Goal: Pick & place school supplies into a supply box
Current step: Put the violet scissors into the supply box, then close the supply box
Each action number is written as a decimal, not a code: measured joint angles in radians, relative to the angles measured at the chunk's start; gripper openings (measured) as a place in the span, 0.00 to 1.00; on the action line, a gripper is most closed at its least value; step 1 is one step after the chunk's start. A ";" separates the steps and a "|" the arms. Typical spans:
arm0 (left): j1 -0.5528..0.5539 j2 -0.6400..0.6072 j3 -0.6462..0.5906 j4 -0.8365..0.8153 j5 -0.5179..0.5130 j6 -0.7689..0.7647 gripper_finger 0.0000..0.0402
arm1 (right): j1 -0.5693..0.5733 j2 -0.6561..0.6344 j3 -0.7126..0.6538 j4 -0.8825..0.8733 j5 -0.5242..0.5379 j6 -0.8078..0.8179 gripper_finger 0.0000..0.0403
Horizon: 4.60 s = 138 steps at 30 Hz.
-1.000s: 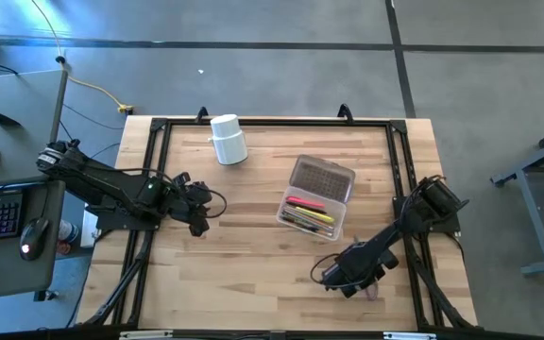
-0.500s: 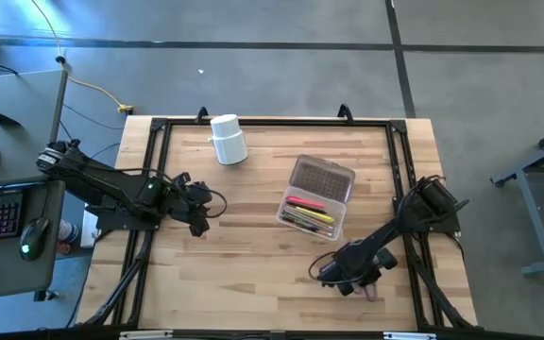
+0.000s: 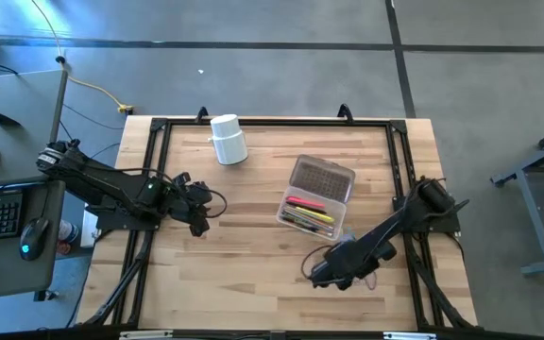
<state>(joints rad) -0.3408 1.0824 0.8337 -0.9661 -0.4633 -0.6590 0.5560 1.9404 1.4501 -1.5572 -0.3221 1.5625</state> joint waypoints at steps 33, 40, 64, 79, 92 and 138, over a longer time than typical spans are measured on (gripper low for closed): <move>0.000 0.000 0.000 0.037 -0.002 0.008 0.58 | -0.497 -0.064 -0.123 0.420 0.487 -1.028 0.00; 0.000 0.000 0.000 0.037 -0.003 0.008 0.58 | -0.471 -0.064 -0.140 0.397 0.562 -1.120 0.00; 0.000 0.000 0.000 0.051 -0.002 0.007 0.58 | -0.408 -0.064 -0.140 0.442 0.606 -0.964 0.07; 0.000 0.000 0.000 0.052 0.000 0.007 0.58 | -0.420 -0.064 -0.128 0.438 0.662 -0.925 0.15; 0.000 0.000 0.000 0.216 -0.075 -0.018 0.58 | -0.425 -0.064 -0.115 0.470 0.891 -0.863 0.03; 0.164 0.589 0.028 0.984 0.384 0.236 0.08 | -0.985 -0.652 -0.871 1.235 0.793 -0.820 0.00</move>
<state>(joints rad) -0.1764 1.6717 0.8616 0.0184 -0.0793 -0.4225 -0.4288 1.2883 0.5791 -0.3220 0.4714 0.7426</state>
